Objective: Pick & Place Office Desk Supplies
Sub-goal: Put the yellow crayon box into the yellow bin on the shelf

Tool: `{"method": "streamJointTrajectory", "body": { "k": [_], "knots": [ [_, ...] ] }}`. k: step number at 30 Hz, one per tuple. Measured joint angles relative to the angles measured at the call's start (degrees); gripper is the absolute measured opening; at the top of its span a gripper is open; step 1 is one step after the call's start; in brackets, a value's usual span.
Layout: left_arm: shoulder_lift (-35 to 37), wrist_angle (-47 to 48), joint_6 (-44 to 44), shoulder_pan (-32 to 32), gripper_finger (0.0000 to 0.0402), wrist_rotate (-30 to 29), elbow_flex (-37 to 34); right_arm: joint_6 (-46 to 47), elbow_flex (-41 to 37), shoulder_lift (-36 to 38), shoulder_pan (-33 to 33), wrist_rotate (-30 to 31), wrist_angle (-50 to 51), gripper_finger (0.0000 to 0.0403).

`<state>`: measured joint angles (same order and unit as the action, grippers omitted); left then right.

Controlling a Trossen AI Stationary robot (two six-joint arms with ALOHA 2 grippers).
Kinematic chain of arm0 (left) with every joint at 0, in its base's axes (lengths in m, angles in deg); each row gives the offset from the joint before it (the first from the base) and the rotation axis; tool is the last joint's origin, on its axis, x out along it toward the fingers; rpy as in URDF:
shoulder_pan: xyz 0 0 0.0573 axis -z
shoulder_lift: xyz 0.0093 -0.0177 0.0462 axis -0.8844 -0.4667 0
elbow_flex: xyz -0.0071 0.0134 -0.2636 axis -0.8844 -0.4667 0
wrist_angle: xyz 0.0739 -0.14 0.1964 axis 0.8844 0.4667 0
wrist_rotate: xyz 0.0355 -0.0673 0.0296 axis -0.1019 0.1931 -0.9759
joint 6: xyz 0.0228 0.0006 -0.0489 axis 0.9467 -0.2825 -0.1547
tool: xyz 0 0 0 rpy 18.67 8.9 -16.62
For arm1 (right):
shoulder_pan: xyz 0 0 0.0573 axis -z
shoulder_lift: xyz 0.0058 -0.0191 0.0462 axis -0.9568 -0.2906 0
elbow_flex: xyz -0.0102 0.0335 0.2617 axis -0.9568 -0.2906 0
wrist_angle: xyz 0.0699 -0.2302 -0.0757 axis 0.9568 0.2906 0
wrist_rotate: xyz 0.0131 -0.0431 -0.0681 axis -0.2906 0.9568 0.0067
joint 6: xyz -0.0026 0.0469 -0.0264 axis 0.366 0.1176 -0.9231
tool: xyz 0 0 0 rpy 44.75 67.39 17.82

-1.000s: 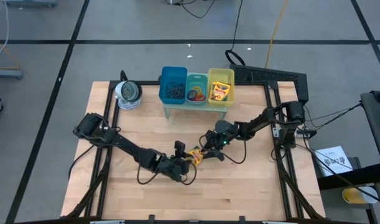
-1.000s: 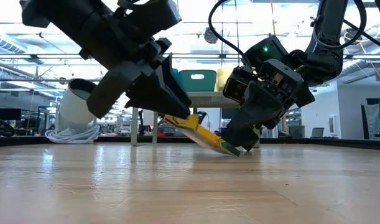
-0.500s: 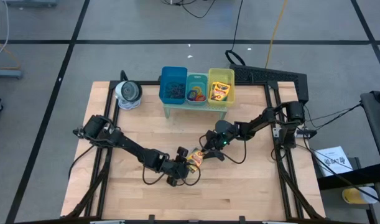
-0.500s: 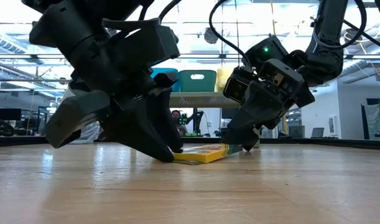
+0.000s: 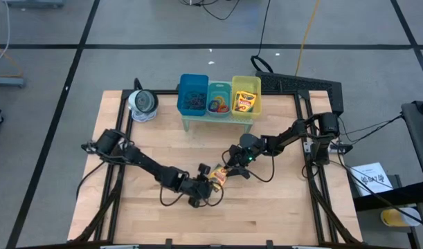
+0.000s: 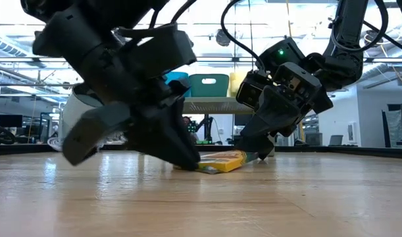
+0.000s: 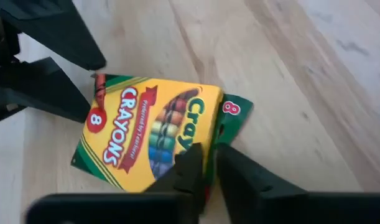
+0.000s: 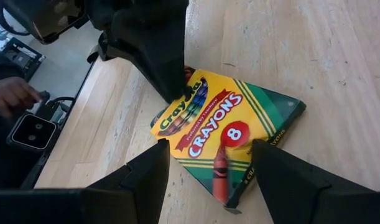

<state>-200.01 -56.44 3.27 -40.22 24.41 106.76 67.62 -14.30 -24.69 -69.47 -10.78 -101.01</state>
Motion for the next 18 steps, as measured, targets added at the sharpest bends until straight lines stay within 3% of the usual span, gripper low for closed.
{"method": "streamJointTrajectory", "body": {
  "k": [4,9,18],
  "knots": [
    [-0.3,-4.3,1.8,-0.5,0.0009,0.3,-0.1,0.1,0.0,0.0,0.0,0.1,0.0,0.0215],
    [-0.2,-4.2,1.8,-1.5,0.0020,2.3,-0.2,0.1,0.0,0.0,0.0,0.1,0.0,0.0215],
    [1.8,-3.6,-1.7,-2.4,0.0003,5.4,-0.2,0.1,0.0,0.0,0.0,0.1,-0.1,0.0215]
  ]
}}
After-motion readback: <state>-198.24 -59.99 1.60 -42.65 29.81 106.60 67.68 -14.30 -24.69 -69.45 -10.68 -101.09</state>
